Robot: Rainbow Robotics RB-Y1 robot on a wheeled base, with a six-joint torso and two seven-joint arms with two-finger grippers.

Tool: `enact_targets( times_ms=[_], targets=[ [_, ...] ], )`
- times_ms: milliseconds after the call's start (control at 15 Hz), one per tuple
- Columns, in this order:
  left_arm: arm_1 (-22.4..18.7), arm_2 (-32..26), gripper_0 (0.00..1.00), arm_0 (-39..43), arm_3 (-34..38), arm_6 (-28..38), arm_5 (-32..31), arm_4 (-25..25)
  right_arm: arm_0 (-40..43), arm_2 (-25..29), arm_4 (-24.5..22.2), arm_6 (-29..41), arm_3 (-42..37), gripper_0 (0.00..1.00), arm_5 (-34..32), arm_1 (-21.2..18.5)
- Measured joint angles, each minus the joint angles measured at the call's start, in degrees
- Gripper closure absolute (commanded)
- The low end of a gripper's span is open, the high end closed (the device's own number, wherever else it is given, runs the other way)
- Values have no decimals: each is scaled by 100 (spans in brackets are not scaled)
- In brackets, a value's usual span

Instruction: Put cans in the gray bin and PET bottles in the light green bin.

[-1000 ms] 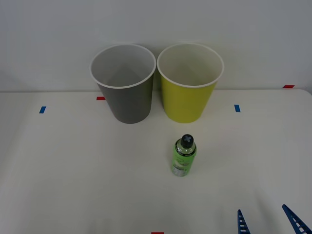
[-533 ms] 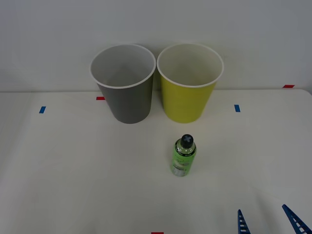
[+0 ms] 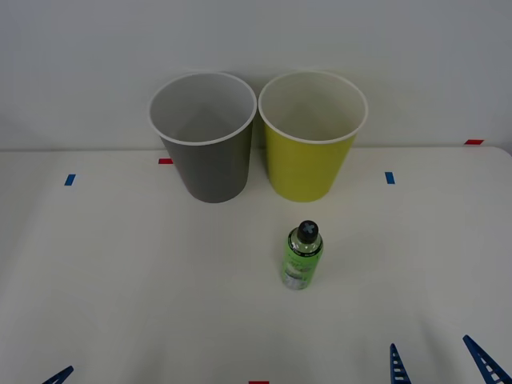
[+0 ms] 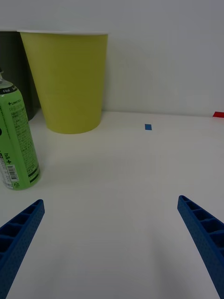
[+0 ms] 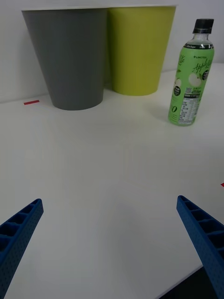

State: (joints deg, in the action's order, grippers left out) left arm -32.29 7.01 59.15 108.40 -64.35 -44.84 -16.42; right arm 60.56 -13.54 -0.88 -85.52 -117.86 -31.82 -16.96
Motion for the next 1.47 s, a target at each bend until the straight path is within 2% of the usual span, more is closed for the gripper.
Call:
enact_targets(
  times_ms=[400,867,1067,1467],
  targets=[
    [-101,543,0,-1324,-32,-17,911,-44,0,0,0,0,1,0,0,0],
    [-120,1278,0,-2780,-667,17,1052,-48,0,0,0,0,0,0,0,0],
    [-155,1574,0,-3282,-721,52,1247,-80,0,0,0,0,0,0,0,0],
    [-142,1978,0,-3844,-721,118,1501,-64,0,0,0,0,0,0,0,0]
  ],
)
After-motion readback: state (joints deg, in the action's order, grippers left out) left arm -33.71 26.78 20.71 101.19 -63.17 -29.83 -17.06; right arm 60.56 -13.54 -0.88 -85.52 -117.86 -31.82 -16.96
